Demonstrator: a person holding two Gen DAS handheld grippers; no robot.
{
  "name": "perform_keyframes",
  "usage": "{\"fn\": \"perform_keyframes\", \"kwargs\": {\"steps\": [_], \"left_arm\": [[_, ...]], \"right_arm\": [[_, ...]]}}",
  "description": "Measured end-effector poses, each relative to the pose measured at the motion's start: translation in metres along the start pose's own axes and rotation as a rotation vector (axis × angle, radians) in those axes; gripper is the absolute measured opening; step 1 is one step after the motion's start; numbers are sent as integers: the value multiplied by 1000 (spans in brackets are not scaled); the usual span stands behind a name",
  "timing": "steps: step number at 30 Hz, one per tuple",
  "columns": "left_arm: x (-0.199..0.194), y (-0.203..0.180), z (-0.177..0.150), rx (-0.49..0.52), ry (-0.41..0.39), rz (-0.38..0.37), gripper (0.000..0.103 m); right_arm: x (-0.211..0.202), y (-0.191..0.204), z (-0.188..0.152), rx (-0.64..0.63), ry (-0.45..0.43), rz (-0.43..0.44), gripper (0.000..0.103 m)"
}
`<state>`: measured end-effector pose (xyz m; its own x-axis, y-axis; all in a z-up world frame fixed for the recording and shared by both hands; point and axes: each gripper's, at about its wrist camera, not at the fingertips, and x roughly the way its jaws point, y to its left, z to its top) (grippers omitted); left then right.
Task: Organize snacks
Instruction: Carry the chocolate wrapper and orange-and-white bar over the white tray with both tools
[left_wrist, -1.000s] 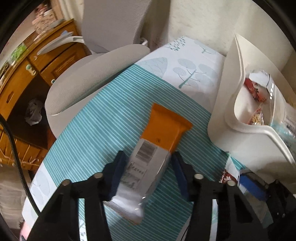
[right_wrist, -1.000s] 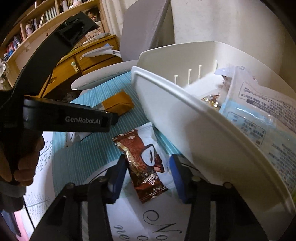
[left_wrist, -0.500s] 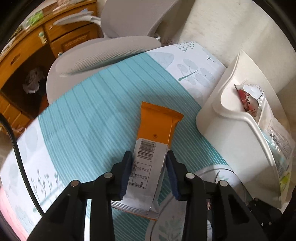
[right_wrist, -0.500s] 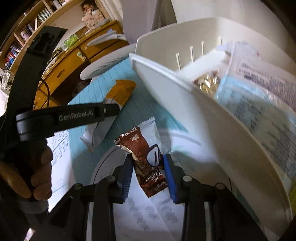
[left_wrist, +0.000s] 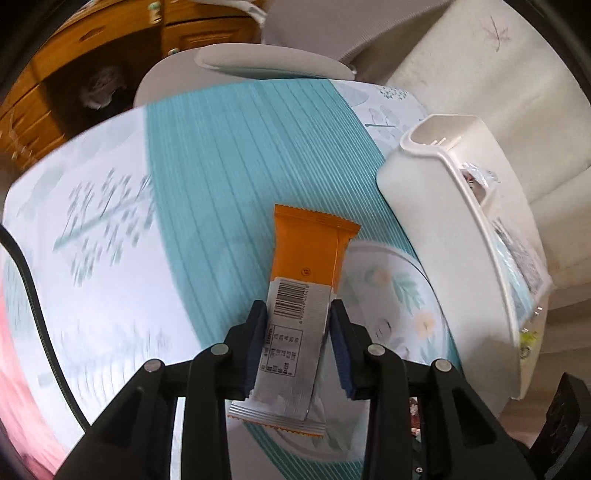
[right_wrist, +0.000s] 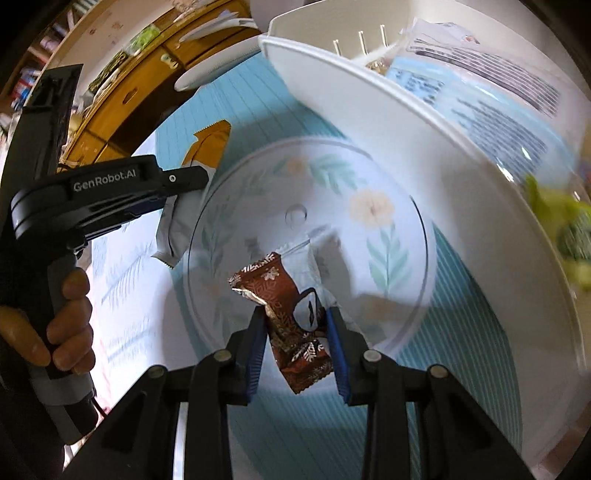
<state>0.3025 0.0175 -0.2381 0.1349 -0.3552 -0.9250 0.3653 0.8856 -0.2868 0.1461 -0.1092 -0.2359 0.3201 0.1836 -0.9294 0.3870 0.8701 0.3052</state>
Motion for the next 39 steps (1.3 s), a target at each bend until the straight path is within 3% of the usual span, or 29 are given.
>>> {"fn": "perform_keyframes", "kwargs": {"steps": [7,22,31,39], "left_arm": [[-48,-7,-52,-103,-62,-67,32],[-121,-38,-140,-242,-246,-231,32],[-141,-72,-171,-311,-325,-216,32],[-134,-126,-170,-364,-373,-203,33]], "right_arm": [[-35,0,-34,-46,-24,15,32],[-113,-35,-56,-133,-155,18,32],[-145,-76,-47,-171,-220,39,32],[-161,-121,-19,-238,-215,79,32]]}}
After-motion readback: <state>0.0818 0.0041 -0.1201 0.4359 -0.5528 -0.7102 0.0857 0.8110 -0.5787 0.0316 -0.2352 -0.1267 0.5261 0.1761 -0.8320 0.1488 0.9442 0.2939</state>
